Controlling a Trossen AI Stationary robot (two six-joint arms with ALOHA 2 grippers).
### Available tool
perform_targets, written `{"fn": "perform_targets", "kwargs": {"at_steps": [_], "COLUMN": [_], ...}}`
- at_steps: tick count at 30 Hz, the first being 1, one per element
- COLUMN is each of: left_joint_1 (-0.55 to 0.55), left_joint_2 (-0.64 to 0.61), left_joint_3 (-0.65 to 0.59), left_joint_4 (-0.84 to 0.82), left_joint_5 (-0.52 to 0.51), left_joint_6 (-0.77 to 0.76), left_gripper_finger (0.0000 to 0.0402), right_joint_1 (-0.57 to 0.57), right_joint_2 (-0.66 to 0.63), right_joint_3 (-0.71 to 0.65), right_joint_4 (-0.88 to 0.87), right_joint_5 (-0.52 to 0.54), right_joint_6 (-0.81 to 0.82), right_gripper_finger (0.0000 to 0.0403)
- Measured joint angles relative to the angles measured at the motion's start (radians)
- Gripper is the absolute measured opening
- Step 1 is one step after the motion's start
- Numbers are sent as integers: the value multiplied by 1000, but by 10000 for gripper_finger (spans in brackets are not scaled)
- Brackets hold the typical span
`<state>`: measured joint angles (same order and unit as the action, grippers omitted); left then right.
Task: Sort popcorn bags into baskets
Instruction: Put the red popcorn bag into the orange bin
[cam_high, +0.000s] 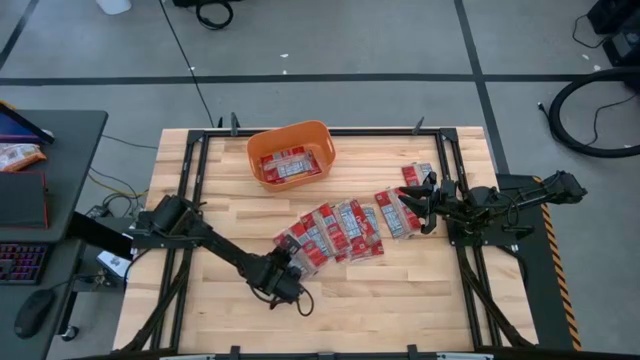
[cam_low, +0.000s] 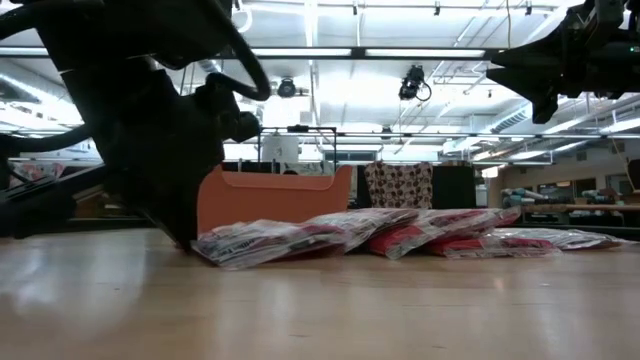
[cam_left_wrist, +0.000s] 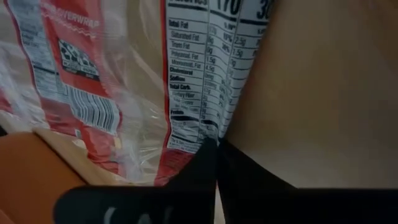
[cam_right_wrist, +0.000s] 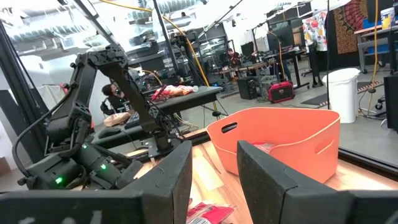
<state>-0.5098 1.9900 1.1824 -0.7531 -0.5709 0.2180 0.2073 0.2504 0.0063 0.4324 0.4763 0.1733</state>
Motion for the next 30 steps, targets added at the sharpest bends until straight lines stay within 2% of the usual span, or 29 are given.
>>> {"fn": "perform_targets", "kwargs": {"at_steps": [9,15,21,30], "left_joint_1": [32,94,177,297], "left_joint_2": [-46,-147,-267,-429], "left_joint_3": [42,84,101,101], "left_joint_4": [-63,-101,-135,-112], "left_joint_5": [44,65,147,130], "left_joint_6": [-32,-89,-213,-234], "left_gripper_finger": [4,2,1,1], "right_joint_1": [0,0,0,0], "right_joint_2": [0,0,0,0], "right_joint_3": [0,0,0,0], "right_joint_4": [0,0,0,0], "right_joint_5": [0,0,0,0], "right_joint_6": [0,0,0,0], "right_gripper_finger": [132,132,132,132]}}
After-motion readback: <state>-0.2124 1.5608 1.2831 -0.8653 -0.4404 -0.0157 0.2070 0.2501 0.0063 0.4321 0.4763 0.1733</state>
